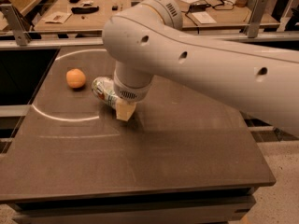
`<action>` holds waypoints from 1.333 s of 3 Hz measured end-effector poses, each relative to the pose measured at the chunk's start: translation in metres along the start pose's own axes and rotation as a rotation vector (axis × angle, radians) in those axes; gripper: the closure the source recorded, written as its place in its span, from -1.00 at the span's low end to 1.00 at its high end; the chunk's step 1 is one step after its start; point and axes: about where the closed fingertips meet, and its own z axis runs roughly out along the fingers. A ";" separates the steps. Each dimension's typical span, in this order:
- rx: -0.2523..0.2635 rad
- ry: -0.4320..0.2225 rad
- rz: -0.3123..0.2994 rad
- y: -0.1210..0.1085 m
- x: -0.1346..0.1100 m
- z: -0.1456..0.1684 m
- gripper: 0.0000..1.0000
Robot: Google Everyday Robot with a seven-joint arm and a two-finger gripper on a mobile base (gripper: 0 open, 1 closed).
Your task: Place 7up can upright
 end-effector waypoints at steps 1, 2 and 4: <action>0.064 0.047 -0.012 -0.032 0.005 0.002 1.00; 0.095 0.093 -0.048 -0.042 0.013 0.008 1.00; 0.086 0.119 -0.073 -0.049 0.032 0.000 1.00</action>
Offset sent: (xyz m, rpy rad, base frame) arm 0.0543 -0.0322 -0.0016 -0.1927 -0.1153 -0.0016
